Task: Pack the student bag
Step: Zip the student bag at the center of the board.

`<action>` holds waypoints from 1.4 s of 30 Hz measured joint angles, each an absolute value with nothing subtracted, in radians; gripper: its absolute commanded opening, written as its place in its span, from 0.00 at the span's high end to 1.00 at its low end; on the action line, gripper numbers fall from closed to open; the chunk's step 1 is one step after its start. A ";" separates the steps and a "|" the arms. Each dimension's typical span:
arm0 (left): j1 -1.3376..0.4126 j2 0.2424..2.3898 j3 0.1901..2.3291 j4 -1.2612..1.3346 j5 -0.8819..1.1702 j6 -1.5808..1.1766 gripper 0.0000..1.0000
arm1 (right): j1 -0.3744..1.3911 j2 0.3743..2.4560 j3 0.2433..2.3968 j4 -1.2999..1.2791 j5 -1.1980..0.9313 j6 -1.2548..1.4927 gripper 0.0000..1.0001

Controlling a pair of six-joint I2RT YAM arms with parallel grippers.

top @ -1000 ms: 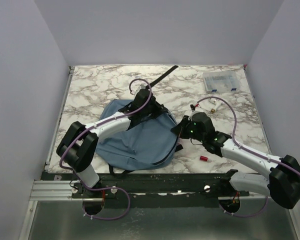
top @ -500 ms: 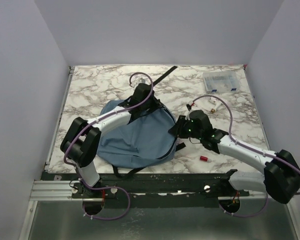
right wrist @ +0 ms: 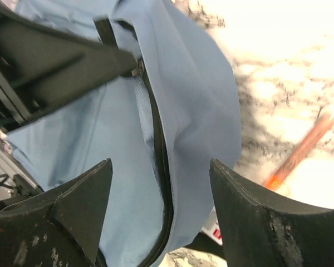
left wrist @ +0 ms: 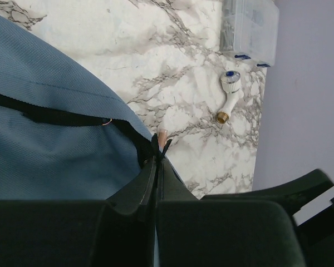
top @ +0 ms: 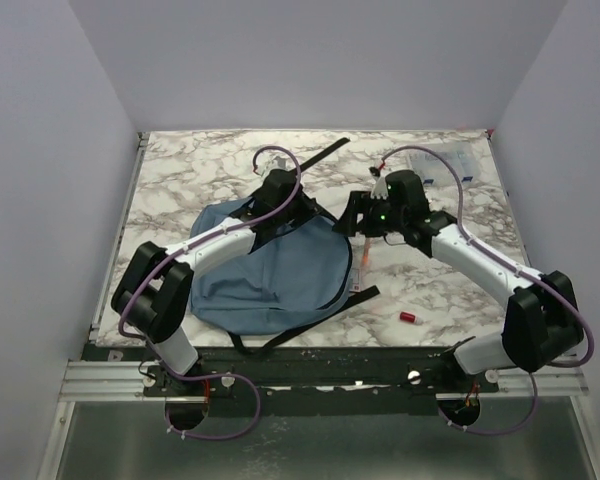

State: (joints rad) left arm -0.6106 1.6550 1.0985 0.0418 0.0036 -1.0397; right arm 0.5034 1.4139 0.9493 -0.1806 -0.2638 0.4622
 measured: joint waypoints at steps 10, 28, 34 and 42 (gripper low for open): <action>-0.611 1.638 1.097 0.043 0.022 -1.042 1.00 | 0.451 1.607 1.105 -0.208 -0.448 0.444 0.46; -0.485 1.696 1.097 0.061 0.017 -1.124 1.00 | 0.384 1.557 0.901 0.004 -0.532 0.661 0.99; -0.482 1.710 1.088 0.079 0.050 -1.130 1.00 | 0.351 1.563 0.851 0.092 -0.601 0.743 0.99; -0.452 1.676 1.061 0.098 0.237 -1.025 0.46 | 0.340 1.610 0.972 -0.062 -0.597 0.628 0.47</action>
